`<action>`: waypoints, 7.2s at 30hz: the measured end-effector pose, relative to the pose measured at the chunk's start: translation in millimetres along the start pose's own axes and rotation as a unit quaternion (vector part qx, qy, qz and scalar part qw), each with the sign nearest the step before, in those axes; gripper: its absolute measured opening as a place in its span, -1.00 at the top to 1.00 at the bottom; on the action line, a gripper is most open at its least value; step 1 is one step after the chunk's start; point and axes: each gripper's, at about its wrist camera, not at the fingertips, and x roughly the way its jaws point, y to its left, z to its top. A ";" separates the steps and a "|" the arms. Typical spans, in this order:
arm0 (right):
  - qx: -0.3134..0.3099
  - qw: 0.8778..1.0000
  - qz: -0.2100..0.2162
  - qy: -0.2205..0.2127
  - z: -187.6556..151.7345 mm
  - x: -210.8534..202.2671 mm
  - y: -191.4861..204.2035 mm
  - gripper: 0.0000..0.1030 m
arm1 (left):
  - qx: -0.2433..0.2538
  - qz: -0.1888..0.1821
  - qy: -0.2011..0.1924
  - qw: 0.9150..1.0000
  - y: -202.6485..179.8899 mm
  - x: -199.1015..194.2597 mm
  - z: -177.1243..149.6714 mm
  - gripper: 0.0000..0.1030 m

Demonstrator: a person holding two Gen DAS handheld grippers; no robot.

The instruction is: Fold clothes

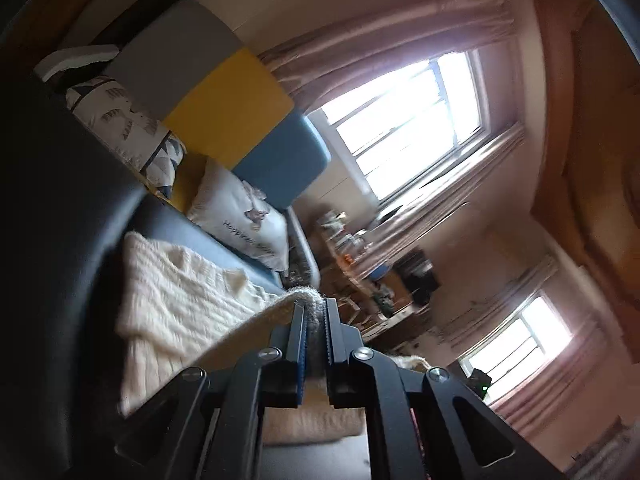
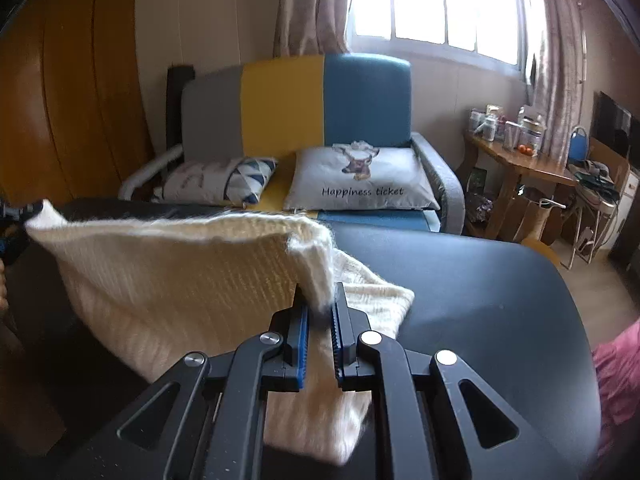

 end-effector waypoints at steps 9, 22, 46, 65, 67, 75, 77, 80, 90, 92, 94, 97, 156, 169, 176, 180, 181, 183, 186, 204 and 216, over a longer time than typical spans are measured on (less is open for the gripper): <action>0.026 1.000 -0.008 0.013 -37.2 -73.0 5.5 0.79 | -0.047 -0.030 -0.001 0.998 -1.7 -57.1 -51.6 0.96; 0.051 0.989 0.006 0.141 -118.8 -51.1 20.9 0.79 | -0.100 0.163 0.122 0.974 55.6 -67.4 -126.9 0.71; 0.219 0.948 0.124 0.196 -220.3 -64.5 -18.6 0.03 | 0.041 0.228 0.195 0.953 61.3 -87.8 -192.7 0.58; 0.179 0.955 0.136 0.192 -226.0 -49.7 -15.2 0.80 | 0.074 0.159 0.227 0.958 46.1 -63.6 -206.0 0.89; 0.156 0.960 0.119 0.199 -223.8 -49.9 -10.6 0.80 | 0.071 0.158 0.227 0.958 47.4 -63.1 -203.1 0.89; 0.095 0.966 0.084 0.227 -215.3 -45.8 8.3 0.59 | 0.031 0.159 0.237 0.958 56.5 -58.2 -199.0 0.76; 0.099 0.968 0.085 0.215 -213.6 -50.0 12.1 0.86 | 0.073 0.179 0.237 0.952 44.1 -49.9 -200.8 0.87; 0.102 0.970 0.095 0.199 -209.5 -54.5 20.4 0.86 | 0.096 0.165 0.212 0.958 29.5 -54.9 -196.6 0.91; 0.187 0.959 0.165 0.134 -180.5 -55.9 3.4 0.86 | 0.028 0.073 0.111 0.991 23.2 -76.5 -146.5 0.92; 0.193 0.958 0.170 0.126 -172.4 -54.1 0.0 0.86 | 0.012 0.055 0.092 0.994 24.3 -78.9 -135.4 0.92; 0.194 0.958 0.175 0.119 -162.4 -51.7 -2.2 0.86 | 0.011 0.037 0.087 0.995 19.4 -68.0 -125.8 0.92; 0.190 0.959 0.181 0.108 -144.8 -45.2 -5.0 0.86 | 0.013 0.015 0.080 0.997 13.3 -52.5 -109.6 0.92; 0.199 0.937 0.216 0.189 -186.4 1.3 36.4 -0.08 | 0.026 0.081 0.135 0.987 26.0 24.5 -72.0 0.90; 0.126 0.950 0.207 0.196 -179.4 -4.6 65.8 -0.61 | 0.027 0.092 0.134 0.986 26.2 17.8 -71.8 0.90; 0.107 0.953 0.183 0.215 -184.8 -6.4 62.4 0.63 | 0.053 0.088 0.134 0.986 18.9 13.3 -75.8 0.90; 0.132 0.955 0.200 0.175 -171.5 -15.3 56.3 0.68 | 0.054 0.065 0.131 0.988 11.5 9.4 -76.6 0.90; 0.138 0.955 0.207 0.162 -164.8 -17.0 53.7 0.68 | 0.053 0.055 0.127 0.989 8.5 7.5 -75.7 0.90; 0.150 0.954 0.220 0.137 -149.4 -19.4 46.6 0.68 | 0.051 0.043 0.118 0.991 3.1 5.7 -71.0 0.90; 0.160 0.953 0.234 0.111 -125.0 -18.8 36.9 0.68 | 0.050 0.029 0.095 0.994 -6.8 5.3 -57.1 0.90; 0.231 0.956 0.158 0.090 -4.0 103.9 -47.7 0.68 | 0.064 0.100 0.100 0.988 15.1 128.1 22.8 0.89; 0.342 0.908 0.199 0.142 -1.5 180.8 -83.9 0.02 | -0.042 0.165 0.144 0.975 94.5 179.7 42.5 0.58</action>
